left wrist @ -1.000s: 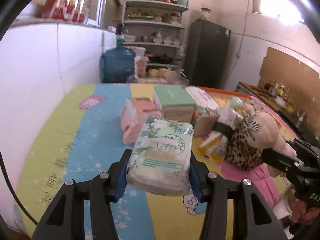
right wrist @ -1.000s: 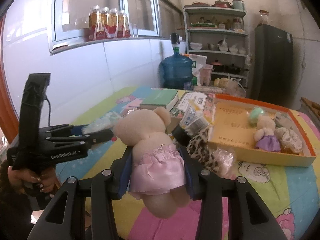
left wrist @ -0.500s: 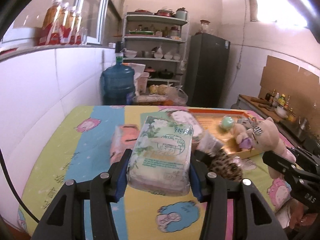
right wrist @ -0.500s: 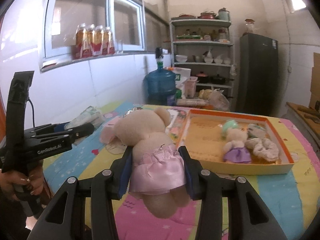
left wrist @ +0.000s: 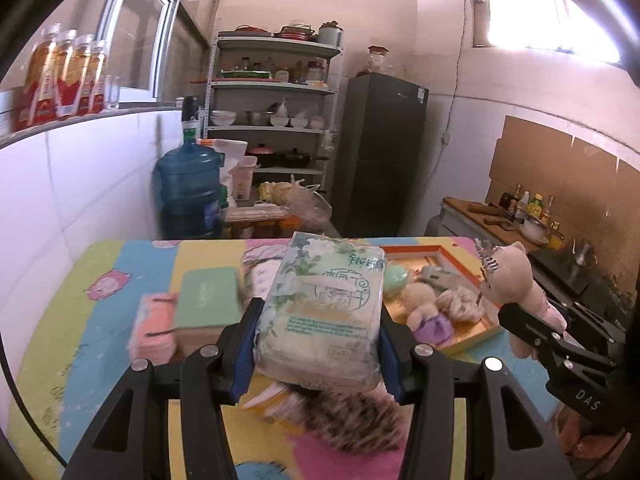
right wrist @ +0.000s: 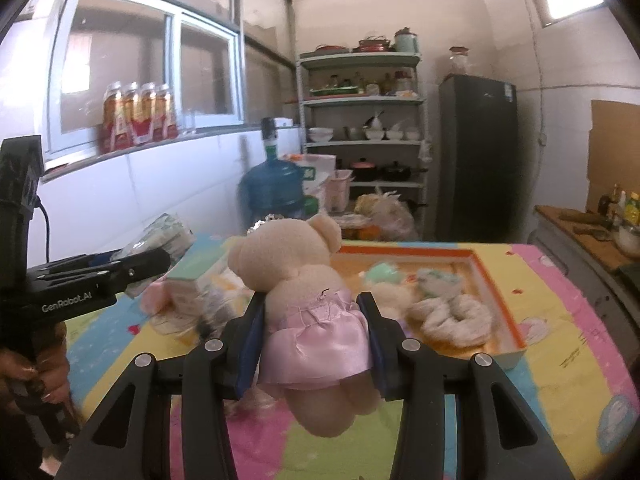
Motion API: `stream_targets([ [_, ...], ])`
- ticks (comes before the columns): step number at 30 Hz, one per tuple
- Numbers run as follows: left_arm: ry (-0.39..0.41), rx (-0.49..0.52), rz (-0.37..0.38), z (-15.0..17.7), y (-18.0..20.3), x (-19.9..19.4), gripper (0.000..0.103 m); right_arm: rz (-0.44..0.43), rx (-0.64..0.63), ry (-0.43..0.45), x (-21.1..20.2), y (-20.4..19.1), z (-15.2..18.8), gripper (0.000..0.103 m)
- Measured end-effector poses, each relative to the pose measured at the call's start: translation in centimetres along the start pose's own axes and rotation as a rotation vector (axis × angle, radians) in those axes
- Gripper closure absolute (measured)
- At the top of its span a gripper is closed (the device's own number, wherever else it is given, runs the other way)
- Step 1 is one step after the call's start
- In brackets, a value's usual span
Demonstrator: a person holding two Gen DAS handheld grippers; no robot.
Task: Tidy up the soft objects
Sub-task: 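Carry the teddy bear and wet-wipe pack over the orange-rimmed box with both tools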
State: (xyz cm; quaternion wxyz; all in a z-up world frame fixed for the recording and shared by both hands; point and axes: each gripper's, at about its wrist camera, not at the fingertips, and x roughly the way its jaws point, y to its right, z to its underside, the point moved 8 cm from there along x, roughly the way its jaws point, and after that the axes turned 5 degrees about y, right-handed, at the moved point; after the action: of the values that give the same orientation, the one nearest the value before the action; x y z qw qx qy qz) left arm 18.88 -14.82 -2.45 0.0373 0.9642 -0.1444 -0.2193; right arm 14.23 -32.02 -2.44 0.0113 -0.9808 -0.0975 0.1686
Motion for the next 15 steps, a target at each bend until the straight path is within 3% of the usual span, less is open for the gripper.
stream_targets([
  [9,0.020,-0.013,-0.004,-2.4,4.4,4.8,0.052,0.065,0.008,0.029,1.7,5.8,-2.3,0.057],
  [15,0.010,-0.035,-0.026,-3.4,6.2,8.6,0.052,0.064,0.007,0.038,3.8,8.1,-3.8,0.057],
])
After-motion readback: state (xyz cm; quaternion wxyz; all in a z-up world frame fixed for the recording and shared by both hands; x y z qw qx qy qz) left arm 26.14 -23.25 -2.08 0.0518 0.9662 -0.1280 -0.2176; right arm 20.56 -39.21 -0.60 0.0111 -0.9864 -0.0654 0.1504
